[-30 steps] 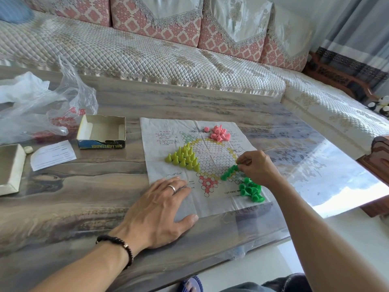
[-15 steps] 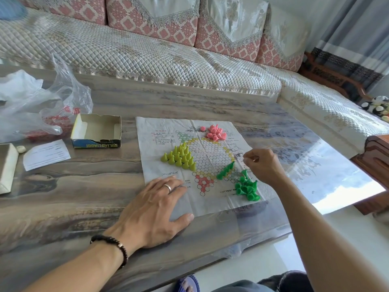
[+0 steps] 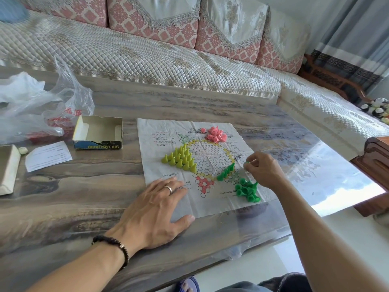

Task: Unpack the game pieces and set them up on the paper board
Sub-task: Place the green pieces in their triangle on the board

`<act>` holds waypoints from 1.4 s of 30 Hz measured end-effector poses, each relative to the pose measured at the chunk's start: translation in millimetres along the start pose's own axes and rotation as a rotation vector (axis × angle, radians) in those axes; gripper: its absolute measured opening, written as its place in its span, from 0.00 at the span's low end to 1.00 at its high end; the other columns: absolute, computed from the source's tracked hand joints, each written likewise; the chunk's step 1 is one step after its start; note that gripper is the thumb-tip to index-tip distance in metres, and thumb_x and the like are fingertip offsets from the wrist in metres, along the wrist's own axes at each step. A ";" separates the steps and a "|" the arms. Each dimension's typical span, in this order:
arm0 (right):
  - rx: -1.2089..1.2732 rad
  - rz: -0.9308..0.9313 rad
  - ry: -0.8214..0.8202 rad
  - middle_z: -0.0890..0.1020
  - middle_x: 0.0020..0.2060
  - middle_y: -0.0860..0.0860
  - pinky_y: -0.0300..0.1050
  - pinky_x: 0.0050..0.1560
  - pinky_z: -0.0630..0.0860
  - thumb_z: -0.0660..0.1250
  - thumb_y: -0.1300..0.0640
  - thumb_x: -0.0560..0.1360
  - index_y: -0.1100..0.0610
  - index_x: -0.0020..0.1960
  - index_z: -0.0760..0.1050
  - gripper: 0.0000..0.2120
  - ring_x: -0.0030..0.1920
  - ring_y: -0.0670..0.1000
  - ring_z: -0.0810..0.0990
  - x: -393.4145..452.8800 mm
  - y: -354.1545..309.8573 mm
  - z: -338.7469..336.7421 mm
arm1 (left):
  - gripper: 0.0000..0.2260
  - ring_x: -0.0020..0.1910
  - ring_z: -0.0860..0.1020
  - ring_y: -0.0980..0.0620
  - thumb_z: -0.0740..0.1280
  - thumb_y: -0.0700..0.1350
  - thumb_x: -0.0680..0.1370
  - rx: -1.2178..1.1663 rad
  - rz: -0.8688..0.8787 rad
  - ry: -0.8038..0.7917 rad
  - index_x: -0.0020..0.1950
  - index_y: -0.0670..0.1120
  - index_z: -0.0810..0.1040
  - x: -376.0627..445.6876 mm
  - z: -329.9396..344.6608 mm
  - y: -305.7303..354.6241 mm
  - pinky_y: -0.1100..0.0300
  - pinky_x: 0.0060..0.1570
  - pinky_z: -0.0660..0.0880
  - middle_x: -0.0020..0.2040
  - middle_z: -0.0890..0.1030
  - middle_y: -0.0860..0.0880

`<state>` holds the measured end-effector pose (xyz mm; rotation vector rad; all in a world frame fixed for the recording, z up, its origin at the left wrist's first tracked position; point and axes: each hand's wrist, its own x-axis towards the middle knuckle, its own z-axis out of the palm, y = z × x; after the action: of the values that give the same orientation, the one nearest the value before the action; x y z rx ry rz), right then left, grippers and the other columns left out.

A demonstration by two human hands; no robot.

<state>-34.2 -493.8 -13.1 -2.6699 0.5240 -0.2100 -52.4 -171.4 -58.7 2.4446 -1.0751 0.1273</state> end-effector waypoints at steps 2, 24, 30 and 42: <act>0.015 -0.013 0.028 0.82 0.39 0.51 0.40 0.38 0.75 0.68 0.58 0.76 0.59 0.51 0.78 0.07 0.38 0.49 0.81 3.6 -4.4 -3.2 | 0.33 0.74 0.58 0.56 0.52 0.69 0.74 0.003 0.000 -0.002 0.73 0.52 0.66 0.1 0.4 -0.7 0.60 0.73 0.49 0.74 0.65 0.54; -0.147 -0.152 -0.119 0.81 0.37 0.49 0.41 0.42 0.77 0.68 0.65 0.73 0.56 0.43 0.79 0.05 0.40 0.50 0.80 22.5 -24.4 7.1 | 0.32 0.74 0.57 0.57 0.53 0.68 0.74 0.004 0.002 -0.002 0.72 0.52 0.66 0.1 0.8 -1.3 0.59 0.74 0.50 0.73 0.65 0.55; -0.108 -0.130 -0.184 0.80 0.38 0.47 0.33 0.36 0.69 0.68 0.65 0.73 0.53 0.48 0.75 0.09 0.40 0.49 0.79 21.7 -24.3 4.5 | 0.32 0.74 0.56 0.57 0.53 0.68 0.75 0.004 0.008 0.002 0.73 0.52 0.65 0.1 0.0 -0.9 0.61 0.73 0.47 0.74 0.64 0.55; -0.060 -0.225 -0.069 0.81 0.37 0.43 0.36 0.40 0.75 0.70 0.59 0.73 0.52 0.43 0.81 0.03 0.38 0.41 0.79 -28.6 -14.7 -16.0 | 0.31 0.75 0.56 0.56 0.53 0.67 0.75 0.000 0.024 -0.002 0.73 0.51 0.66 -0.6 -2.3 1.1 0.62 0.72 0.44 0.74 0.64 0.53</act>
<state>-59.1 -476.0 5.6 -2.7818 0.2104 -0.1679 -53.5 -170.6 -56.4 2.4328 -1.1057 0.1319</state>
